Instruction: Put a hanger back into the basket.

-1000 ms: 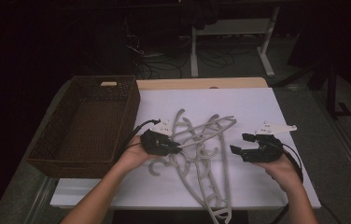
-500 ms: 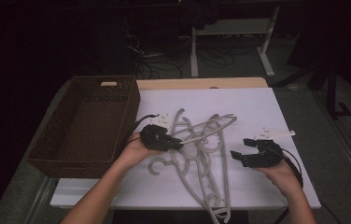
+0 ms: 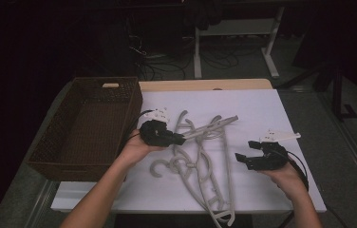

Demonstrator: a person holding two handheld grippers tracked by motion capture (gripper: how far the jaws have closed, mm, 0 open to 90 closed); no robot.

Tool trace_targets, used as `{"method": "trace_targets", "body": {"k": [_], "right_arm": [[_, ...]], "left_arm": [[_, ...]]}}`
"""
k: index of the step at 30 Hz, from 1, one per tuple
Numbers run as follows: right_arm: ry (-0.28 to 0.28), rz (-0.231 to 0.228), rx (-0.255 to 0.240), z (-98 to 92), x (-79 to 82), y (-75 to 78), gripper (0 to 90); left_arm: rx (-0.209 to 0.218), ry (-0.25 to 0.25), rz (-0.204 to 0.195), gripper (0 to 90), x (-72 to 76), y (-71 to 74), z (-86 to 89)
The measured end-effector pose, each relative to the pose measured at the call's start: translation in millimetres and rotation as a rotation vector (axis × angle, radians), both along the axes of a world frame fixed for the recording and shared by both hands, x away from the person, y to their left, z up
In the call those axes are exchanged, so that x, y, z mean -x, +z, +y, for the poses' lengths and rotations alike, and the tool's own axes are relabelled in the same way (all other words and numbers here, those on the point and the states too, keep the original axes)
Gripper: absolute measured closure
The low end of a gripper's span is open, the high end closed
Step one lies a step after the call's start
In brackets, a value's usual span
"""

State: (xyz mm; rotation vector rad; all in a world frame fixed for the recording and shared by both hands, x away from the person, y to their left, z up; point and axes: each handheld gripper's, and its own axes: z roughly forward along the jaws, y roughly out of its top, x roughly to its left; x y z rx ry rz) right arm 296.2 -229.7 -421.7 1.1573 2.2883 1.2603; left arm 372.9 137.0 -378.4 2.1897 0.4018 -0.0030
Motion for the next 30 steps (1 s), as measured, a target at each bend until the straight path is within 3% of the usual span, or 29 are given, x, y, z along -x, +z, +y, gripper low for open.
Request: {"method": "trace_targets", "body": {"k": [3,7,12,17,21,22,23,28,29,30], "right_arm": [[-0.001,-0.001,0.001,-0.5,0.0,0.1,25.1],[-0.007,0.002,-0.001,-1.5,0.0,-0.4,25.1],[-0.008,-0.003,-0.004,-2.3,0.1,0.1,24.7],[-0.012,-0.004,-0.01,-2.9,0.2,0.5,23.5],[-0.018,-0.004,-0.007,-2.1,0.5,0.2,20.8],[-0.019,-0.005,-0.008,-2.0,0.3,-0.2,19.8],[-0.019,-0.005,-0.008,-2.0,0.3,-0.2,19.8],[-0.026,0.004,0.003,1.4,-0.3,-3.2,13.4],[-0.024,0.005,0.009,3.3,-0.8,-4.6,11.4],[-0.024,0.005,0.009,3.3,-0.8,-4.6,11.4]], "left_arm": [[-0.004,-0.002,-0.014,82.1,0.6,3.5,-1.9],[0.013,0.008,-0.037,82.1,0.8,20.4,-1.1],[0.02,0.027,-0.065,82.2,2.1,54.0,3.6],[0.008,0.056,-0.11,82.1,5.1,89.7,19.7],[0.012,0.09,-0.133,82.1,5.1,107.7,47.2],[0.02,0.118,-0.136,82.1,5.4,113.5,65.3],[0.02,0.118,-0.136,82.1,5.4,113.5,65.3],[0.029,0.195,-0.156,82.1,7.6,120.5,116.8],[0.031,0.225,-0.161,82.1,8.9,120.5,138.3],[0.031,0.225,-0.161,82.1,8.9,120.5,138.3]]}}
